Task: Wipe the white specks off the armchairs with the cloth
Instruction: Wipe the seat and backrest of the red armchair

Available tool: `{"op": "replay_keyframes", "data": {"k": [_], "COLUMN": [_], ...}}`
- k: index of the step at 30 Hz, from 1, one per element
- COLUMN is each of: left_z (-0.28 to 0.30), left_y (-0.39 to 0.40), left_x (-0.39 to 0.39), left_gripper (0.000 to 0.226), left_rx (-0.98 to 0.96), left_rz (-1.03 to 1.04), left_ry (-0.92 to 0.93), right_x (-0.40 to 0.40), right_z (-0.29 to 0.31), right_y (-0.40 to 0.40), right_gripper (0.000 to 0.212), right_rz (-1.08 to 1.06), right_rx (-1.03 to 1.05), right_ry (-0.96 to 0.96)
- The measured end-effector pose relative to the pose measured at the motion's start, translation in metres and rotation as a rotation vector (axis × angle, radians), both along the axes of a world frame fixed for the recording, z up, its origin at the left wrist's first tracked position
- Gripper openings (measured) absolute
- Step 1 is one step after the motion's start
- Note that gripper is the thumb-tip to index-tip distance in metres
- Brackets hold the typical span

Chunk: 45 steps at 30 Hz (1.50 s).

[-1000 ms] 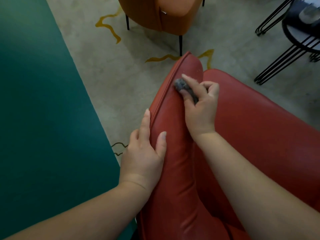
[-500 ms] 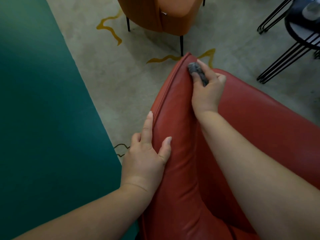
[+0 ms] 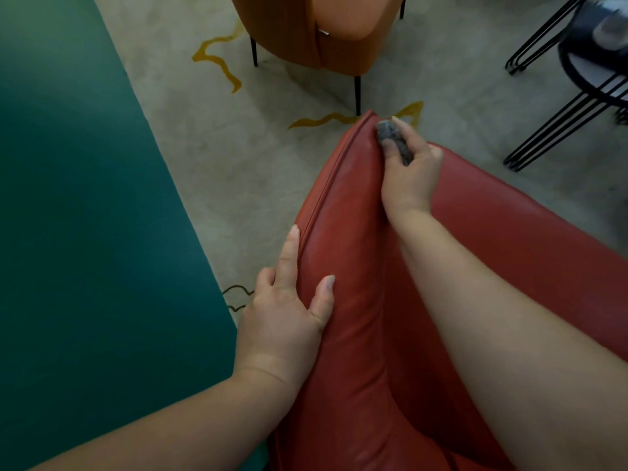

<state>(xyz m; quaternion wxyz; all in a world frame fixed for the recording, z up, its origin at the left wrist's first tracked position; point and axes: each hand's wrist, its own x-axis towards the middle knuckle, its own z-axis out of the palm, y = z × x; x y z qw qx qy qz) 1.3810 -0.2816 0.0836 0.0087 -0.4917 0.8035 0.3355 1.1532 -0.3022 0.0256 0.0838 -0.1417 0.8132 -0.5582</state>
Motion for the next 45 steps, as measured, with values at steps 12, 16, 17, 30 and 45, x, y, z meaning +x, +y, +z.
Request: {"op": "replay_keyframes", "data": {"k": [12,16,17,30,45], "left_z": [0.001,0.001,0.001,0.001,0.000], "left_y": [0.000,0.000,0.000,0.000,0.000], "left_x": [0.000,0.000,0.000,0.000,0.001], "left_gripper": [0.072,0.072,0.072,0.069,0.062], "left_rx": [0.011,0.020,0.019,0.029,0.013], "left_rz": [-0.003,0.000,-0.003,0.001,0.005], "left_ry": [-0.013,-0.007,-0.006,-0.001,0.028], "right_x": [-0.023,-0.024,-0.013,-0.033,0.052], "right_z": [-0.016,-0.013,-0.008,-0.007,0.016], "right_y": [-0.008,-0.011,-0.007,-0.016,0.022], "right_gripper": [0.035,0.036,0.036,0.035,0.045], "right_rz": [-0.045,-0.100,-0.079,-0.051,0.331], "right_rx": [0.007,0.038,0.031,0.114,0.068], "right_ry": [-0.077,-0.145,-0.106,-0.081,0.371]}}
